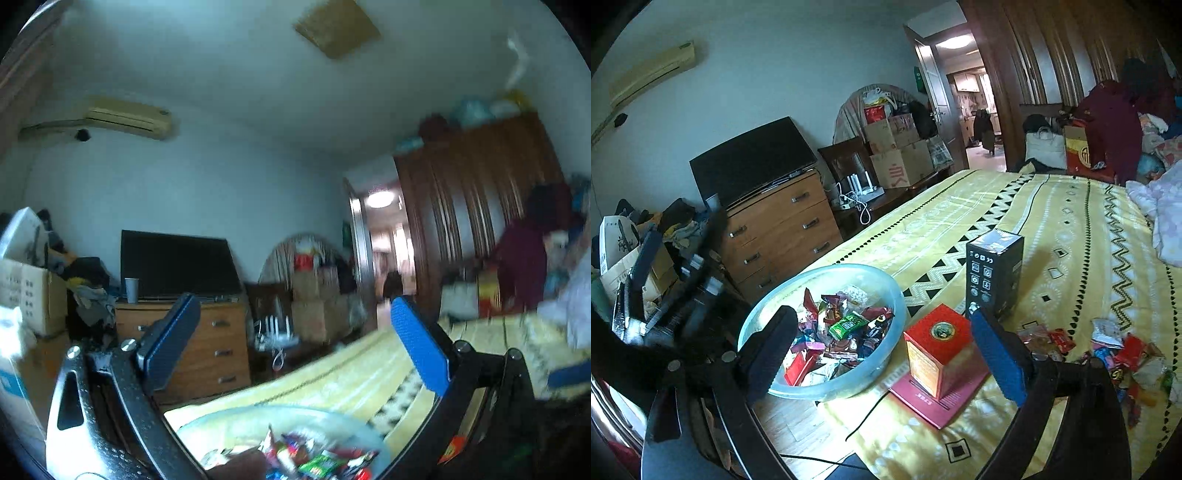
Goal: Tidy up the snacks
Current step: 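Open the left tool to drop the red candy packet into the basin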
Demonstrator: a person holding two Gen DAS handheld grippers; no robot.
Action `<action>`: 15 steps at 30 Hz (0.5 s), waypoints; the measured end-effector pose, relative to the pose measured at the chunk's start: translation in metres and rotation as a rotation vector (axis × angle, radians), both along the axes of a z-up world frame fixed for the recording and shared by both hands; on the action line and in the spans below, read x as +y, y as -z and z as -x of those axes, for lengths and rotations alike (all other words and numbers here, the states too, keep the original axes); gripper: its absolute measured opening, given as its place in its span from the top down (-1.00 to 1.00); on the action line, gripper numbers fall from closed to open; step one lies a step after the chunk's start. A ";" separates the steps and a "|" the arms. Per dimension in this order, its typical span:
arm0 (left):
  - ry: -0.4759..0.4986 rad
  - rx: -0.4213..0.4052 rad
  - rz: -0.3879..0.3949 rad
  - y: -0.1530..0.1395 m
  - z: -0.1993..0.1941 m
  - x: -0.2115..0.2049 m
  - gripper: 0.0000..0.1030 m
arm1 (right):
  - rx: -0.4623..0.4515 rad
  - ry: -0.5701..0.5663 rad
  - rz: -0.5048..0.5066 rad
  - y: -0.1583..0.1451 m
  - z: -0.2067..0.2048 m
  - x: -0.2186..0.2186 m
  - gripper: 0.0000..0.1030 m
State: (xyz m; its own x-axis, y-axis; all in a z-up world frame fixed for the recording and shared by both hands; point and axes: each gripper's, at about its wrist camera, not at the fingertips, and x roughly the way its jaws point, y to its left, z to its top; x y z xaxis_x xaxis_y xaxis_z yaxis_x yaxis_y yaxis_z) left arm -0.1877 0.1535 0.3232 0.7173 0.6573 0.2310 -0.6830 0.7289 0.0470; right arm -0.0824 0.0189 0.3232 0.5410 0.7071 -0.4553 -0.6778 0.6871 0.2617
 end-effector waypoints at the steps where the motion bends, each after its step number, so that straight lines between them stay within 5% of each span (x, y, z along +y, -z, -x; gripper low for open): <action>1: 0.006 -0.024 -0.003 -0.001 0.003 -0.001 -1.00 | -0.004 0.002 0.005 -0.001 0.002 -0.002 -0.91; 15: 0.155 -0.300 0.076 -0.002 0.042 0.009 -1.00 | -0.066 0.015 0.044 -0.014 0.028 -0.016 -0.96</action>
